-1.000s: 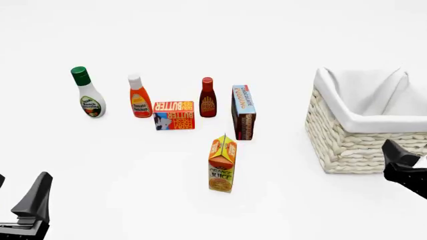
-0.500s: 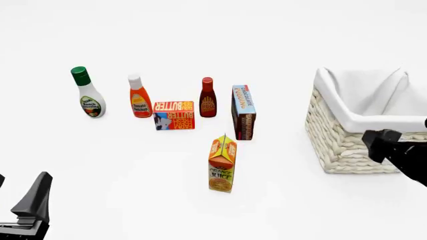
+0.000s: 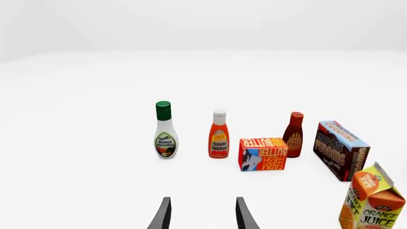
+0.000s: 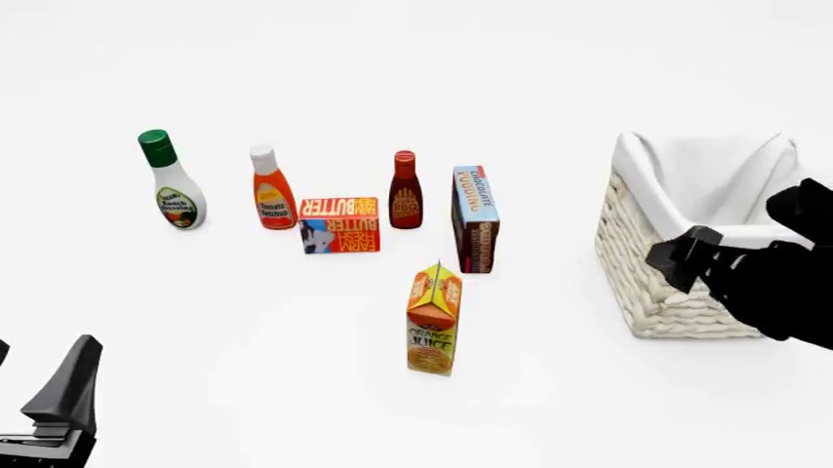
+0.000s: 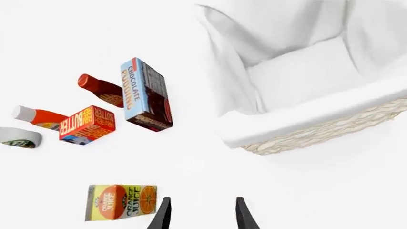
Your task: Pick the orange juice and place it in the basket.
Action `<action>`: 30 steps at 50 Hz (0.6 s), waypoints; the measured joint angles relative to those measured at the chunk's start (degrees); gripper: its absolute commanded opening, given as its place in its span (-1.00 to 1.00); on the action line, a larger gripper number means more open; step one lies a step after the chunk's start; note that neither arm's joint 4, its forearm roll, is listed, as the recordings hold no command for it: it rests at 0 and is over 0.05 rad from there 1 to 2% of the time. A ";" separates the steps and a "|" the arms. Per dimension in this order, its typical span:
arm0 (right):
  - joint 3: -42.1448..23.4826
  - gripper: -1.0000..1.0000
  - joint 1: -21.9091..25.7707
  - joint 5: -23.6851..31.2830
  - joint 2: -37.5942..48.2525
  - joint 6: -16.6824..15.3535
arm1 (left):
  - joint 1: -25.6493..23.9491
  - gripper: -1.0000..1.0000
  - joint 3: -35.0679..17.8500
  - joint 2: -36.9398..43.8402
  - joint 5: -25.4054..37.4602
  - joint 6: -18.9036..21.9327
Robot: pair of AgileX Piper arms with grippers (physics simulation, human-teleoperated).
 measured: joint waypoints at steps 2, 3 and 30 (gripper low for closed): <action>-0.41 1.00 1.06 0.39 0.71 0.84 | 0.00 1.00 0.00 0.00 0.00 0.00; -0.60 1.00 1.56 0.58 1.10 1.21 | 0.00 1.00 0.00 0.00 0.00 0.00; -10.30 1.00 14.51 6.69 13.72 11.01 | 0.00 1.00 0.00 0.00 0.00 0.00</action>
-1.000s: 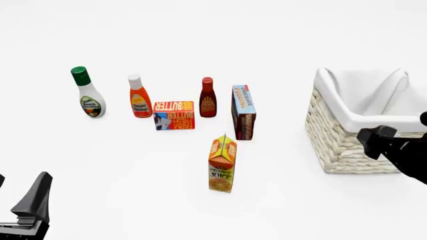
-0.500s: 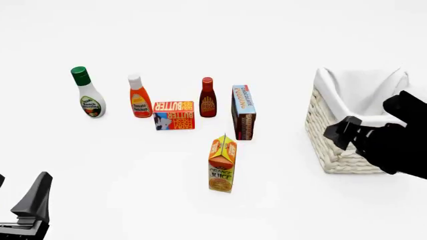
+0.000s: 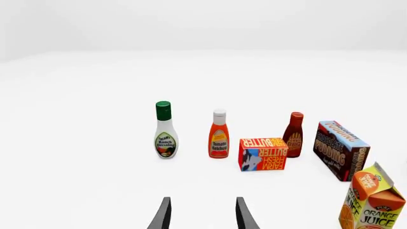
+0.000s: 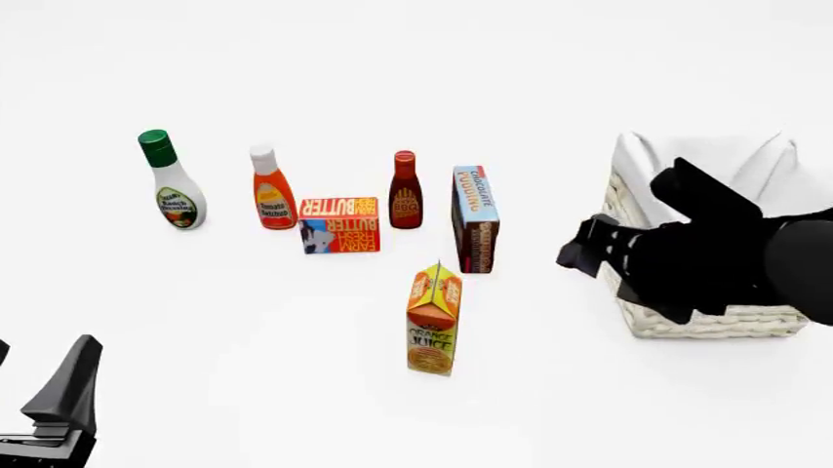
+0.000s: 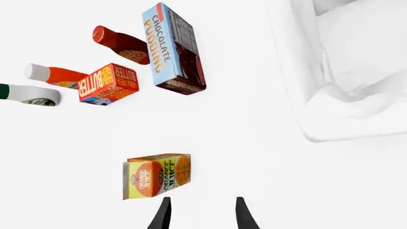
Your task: Pick the orange juice and place it in the basket.
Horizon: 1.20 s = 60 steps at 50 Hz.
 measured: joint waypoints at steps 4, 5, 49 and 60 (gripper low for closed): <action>-2.06 1.00 1.57 1.61 1.78 1.20 | 0.00 1.00 0.00 0.00 0.00 0.00; -2.62 1.00 1.88 2.07 2.22 1.40 | 0.00 1.00 0.00 0.00 0.00 0.00; -24.93 1.00 14.54 21.81 15.86 7.66 | 0.00 1.00 0.00 0.00 0.01 -0.01; -30.05 1.00 16.87 26.39 18.90 9.40 | 0.00 1.00 0.00 0.00 0.00 0.00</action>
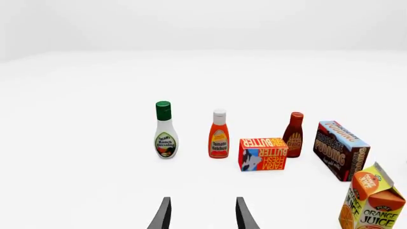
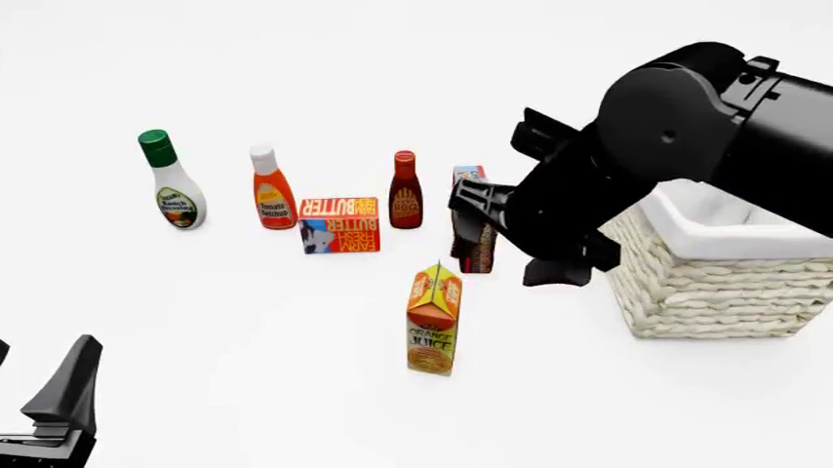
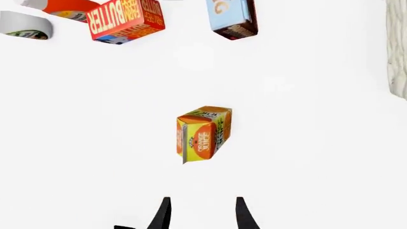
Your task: Pick the orange juice and place it in the basket.
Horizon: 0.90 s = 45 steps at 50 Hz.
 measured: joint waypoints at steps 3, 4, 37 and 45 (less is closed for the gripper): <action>-1.22 1.00 0.59 1.16 0.82 0.42 | 0.00 1.00 0.00 0.00 0.00 0.00; -1.57 1.00 0.79 1.50 1.10 0.55 | 0.00 1.00 0.00 0.00 0.00 0.00; -11.12 1.00 1.46 7.37 12.79 -0.81 | 0.00 1.00 0.00 0.00 0.00 0.00; -12.90 1.00 2.97 7.53 14.86 -0.58 | 0.00 1.00 0.00 0.00 0.00 0.00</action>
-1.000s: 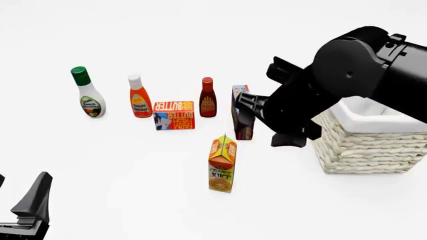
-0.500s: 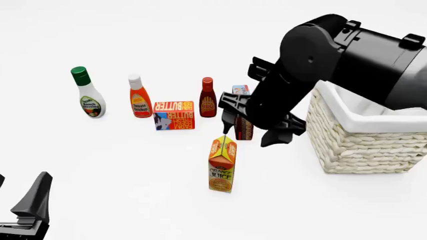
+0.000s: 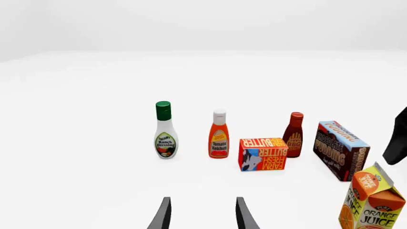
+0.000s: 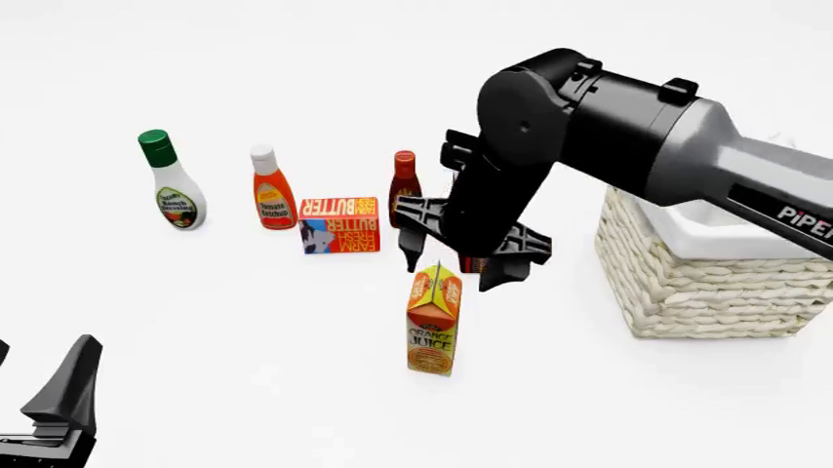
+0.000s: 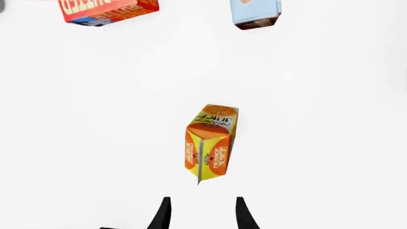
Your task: Pick the orange juice and place it in the basket.
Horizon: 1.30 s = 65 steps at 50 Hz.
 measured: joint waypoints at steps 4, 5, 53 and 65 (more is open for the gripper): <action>-0.63 1.00 0.48 0.04 0.74 -0.02 | 0.00 1.00 0.00 0.00 0.00 0.00; -0.74 1.00 0.58 0.05 0.89 -0.03 | 0.00 1.00 0.00 0.00 0.00 0.00; -3.29 1.00 -0.64 0.13 7.44 -4.75 | 0.00 1.00 0.00 0.00 0.00 0.00; -3.53 1.00 -0.94 0.13 8.30 -5.55 | 0.00 1.00 0.00 0.00 0.00 0.00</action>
